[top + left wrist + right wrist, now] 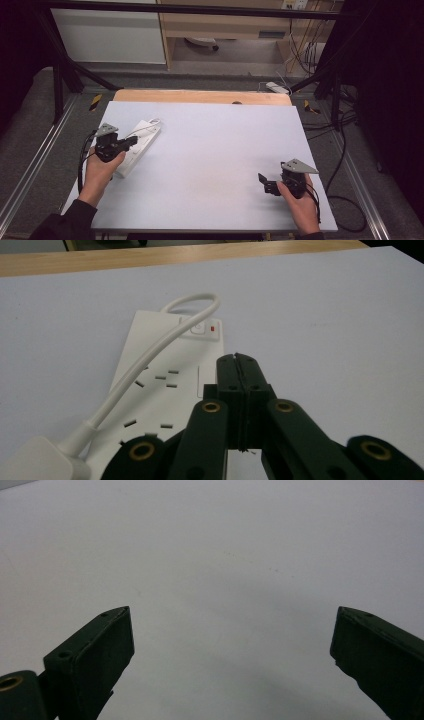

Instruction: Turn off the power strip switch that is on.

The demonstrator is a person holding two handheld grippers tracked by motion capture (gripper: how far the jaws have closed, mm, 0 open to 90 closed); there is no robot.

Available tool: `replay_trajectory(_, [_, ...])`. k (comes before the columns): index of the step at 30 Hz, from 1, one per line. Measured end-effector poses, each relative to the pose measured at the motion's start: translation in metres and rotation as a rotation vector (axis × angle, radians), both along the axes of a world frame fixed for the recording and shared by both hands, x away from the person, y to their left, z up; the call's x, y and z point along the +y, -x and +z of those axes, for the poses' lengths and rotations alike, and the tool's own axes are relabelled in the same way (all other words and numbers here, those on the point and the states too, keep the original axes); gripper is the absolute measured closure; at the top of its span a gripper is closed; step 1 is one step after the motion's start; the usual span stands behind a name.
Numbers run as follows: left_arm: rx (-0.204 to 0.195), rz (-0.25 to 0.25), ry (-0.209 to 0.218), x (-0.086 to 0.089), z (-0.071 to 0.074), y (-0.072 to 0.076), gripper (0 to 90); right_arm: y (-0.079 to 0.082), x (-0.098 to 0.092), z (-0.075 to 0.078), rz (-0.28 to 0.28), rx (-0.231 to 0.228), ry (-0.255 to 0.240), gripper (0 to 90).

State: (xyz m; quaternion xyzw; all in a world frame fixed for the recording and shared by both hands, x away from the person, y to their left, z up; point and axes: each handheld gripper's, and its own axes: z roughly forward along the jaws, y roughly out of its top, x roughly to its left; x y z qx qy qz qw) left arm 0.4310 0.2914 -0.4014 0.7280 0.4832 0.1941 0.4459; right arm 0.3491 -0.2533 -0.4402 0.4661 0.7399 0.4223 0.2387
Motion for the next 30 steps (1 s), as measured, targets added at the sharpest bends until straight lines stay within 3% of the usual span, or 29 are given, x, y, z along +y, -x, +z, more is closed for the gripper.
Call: replay_trajectory(30, [0.071,0.002,-0.034,0.002,-0.015,0.0,90.0,0.0,0.0,0.0,0.0,0.002,-0.003,4.2])
